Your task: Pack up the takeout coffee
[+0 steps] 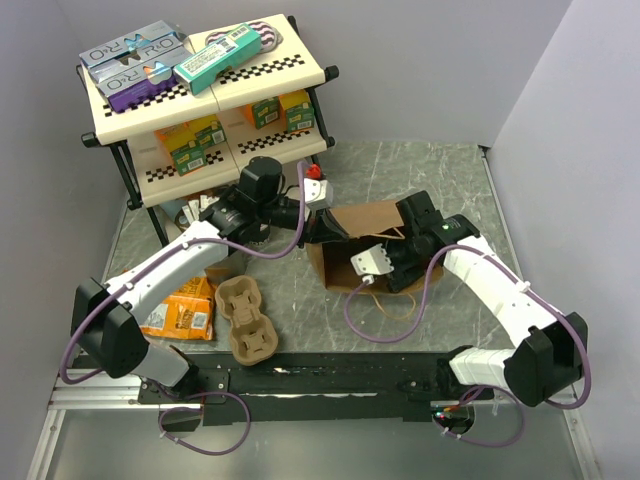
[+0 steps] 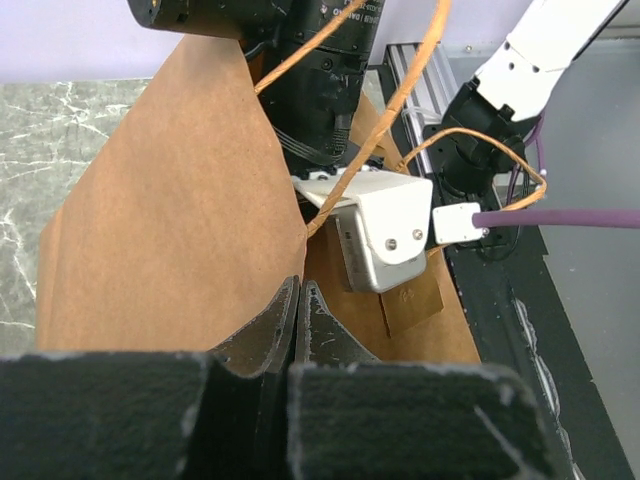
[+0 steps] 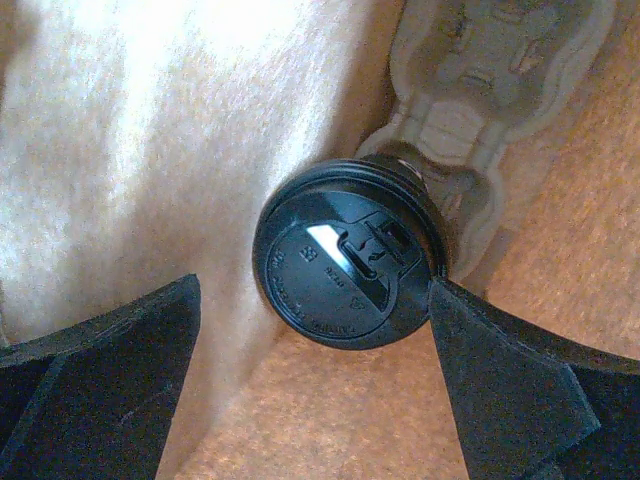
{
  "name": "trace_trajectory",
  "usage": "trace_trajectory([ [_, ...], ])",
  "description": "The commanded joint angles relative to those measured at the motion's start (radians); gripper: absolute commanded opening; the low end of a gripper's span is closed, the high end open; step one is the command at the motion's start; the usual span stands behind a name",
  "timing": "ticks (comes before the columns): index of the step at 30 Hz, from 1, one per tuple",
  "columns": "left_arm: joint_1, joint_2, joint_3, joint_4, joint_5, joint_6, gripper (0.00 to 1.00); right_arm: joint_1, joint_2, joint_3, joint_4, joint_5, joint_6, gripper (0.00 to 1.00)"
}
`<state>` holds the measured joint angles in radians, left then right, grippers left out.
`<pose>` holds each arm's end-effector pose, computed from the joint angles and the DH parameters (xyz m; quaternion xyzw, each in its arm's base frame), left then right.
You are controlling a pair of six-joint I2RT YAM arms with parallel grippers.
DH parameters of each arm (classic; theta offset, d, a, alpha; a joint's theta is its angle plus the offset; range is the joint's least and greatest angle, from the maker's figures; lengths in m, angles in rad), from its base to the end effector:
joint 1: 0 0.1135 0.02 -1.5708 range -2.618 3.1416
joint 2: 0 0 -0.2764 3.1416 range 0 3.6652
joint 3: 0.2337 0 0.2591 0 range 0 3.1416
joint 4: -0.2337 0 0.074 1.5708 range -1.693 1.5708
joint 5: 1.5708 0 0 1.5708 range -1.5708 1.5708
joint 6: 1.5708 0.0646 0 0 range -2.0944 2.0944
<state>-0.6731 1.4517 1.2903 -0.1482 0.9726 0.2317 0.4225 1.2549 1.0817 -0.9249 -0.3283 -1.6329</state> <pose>0.2409 -0.2604 0.3730 0.5600 0.5217 -0.4824 0.4260 0.2234 0.1233 0.2716 -0.8409 0.4629 -0.0008 0.2804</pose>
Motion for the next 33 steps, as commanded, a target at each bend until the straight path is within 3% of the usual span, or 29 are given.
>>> trace_trajectory([
  [1,-0.006,0.007,0.052,-0.034,0.080,0.035,0.01,-0.007,0.009,0.029,-0.008,0.009,-0.177,1.00],
  [4,-0.003,0.015,0.049,-0.016,0.093,-0.001,0.01,-0.007,-0.017,-0.015,0.035,0.032,-0.243,1.00],
  [7,0.001,0.015,0.044,-0.001,0.098,-0.014,0.01,-0.005,-0.104,-0.159,0.243,0.051,-0.310,1.00],
  [16,0.006,0.018,0.041,0.006,0.104,-0.028,0.01,-0.036,-0.248,-0.302,0.368,-0.047,-0.421,1.00],
  [22,0.012,0.024,0.047,0.027,0.112,-0.057,0.01,-0.057,-0.299,-0.327,0.342,-0.112,-0.522,1.00],
  [30,0.013,0.016,0.029,0.062,0.120,-0.089,0.01,-0.060,-0.181,-0.206,0.065,-0.022,-0.576,1.00],
  [33,0.012,0.015,0.021,0.071,0.121,-0.101,0.01,-0.059,-0.143,-0.186,0.038,0.000,-0.562,1.00],
])
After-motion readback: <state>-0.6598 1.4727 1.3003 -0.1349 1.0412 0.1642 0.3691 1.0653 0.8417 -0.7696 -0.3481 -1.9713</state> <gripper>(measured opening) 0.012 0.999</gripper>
